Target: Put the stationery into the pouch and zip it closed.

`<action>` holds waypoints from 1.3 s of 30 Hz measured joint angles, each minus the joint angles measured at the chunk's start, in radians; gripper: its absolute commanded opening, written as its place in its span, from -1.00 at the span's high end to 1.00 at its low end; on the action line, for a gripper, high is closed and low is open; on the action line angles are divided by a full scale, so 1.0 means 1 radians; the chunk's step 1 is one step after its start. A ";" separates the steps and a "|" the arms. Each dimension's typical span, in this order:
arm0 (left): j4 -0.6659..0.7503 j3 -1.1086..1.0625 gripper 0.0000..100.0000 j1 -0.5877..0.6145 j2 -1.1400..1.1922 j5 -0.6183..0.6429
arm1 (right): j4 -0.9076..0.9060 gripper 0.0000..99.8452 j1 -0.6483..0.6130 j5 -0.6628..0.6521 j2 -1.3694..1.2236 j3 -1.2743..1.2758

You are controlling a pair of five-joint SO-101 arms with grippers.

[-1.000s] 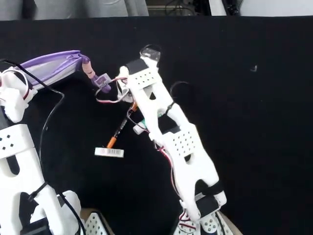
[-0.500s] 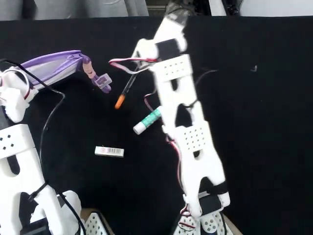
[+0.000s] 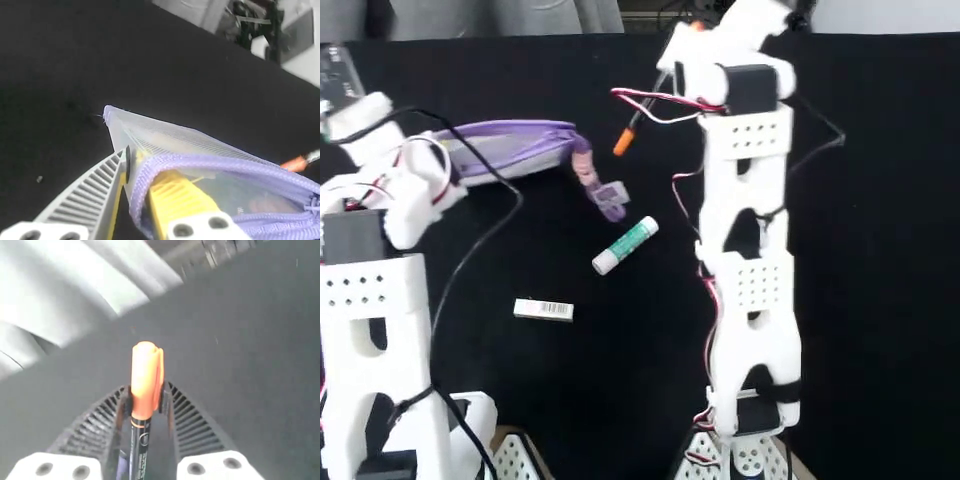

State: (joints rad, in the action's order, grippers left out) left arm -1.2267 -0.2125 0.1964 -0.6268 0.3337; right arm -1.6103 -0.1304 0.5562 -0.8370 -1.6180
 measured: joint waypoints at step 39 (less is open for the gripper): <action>-0.048 0.002 0.94 -0.074 0.000 0.000 | -0.126 0.98 -0.068 -0.233 0.769 0.068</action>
State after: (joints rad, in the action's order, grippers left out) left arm -1.2743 -0.2110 0.1227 -0.6268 0.3337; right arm -1.7361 -0.1979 0.3230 -0.0683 -1.5505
